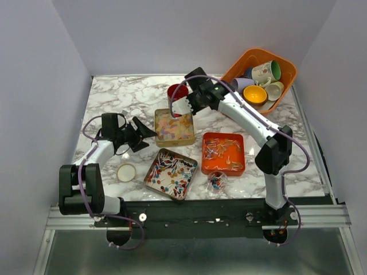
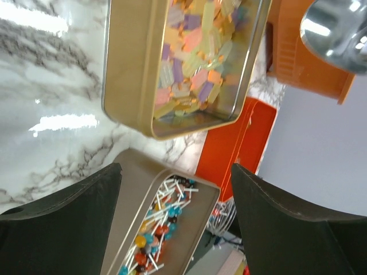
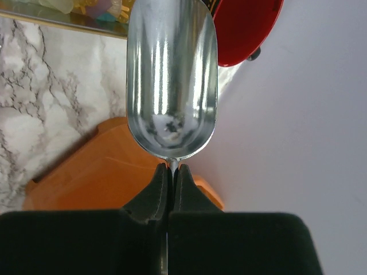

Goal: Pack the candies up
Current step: Scoop the fake candies from the storage box.

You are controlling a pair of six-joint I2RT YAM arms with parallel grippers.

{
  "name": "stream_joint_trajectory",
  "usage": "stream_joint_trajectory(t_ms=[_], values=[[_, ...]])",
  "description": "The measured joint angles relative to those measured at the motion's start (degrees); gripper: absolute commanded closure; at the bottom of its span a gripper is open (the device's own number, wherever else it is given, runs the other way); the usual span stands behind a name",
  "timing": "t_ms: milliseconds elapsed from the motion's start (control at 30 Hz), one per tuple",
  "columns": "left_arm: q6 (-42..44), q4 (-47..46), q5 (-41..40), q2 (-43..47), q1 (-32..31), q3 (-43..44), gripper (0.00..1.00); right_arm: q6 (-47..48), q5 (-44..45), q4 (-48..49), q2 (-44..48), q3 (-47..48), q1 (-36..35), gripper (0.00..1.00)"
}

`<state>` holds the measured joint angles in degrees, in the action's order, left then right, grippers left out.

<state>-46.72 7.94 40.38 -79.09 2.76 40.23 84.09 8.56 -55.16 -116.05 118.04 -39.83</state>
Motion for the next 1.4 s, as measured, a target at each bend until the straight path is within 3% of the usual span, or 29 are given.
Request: stream_joint_trajectory(t_ms=[233, 733, 1167, 1400], values=[[-3.2, -7.7, -2.6, -0.5, 0.0, -1.7, 0.15, 8.4, 9.8, 1.8, -0.3, -2.7, -5.3, 0.99], [-6.9, -11.1, -4.2, -5.2, -0.2, -2.5, 0.18, 16.8, 28.0, 8.8, -8.0, -7.5, -9.3, 0.99], [-7.7, -11.6, -4.7, -5.2, -0.7, -2.6, 0.18, 20.1, 34.4, 14.9, -8.6, -14.1, -13.1, 0.99], [-7.7, -11.7, -4.8, -6.1, -0.7, -2.6, 0.18, 14.0, 32.2, 6.5, -10.4, -8.9, -15.5, 0.99]])
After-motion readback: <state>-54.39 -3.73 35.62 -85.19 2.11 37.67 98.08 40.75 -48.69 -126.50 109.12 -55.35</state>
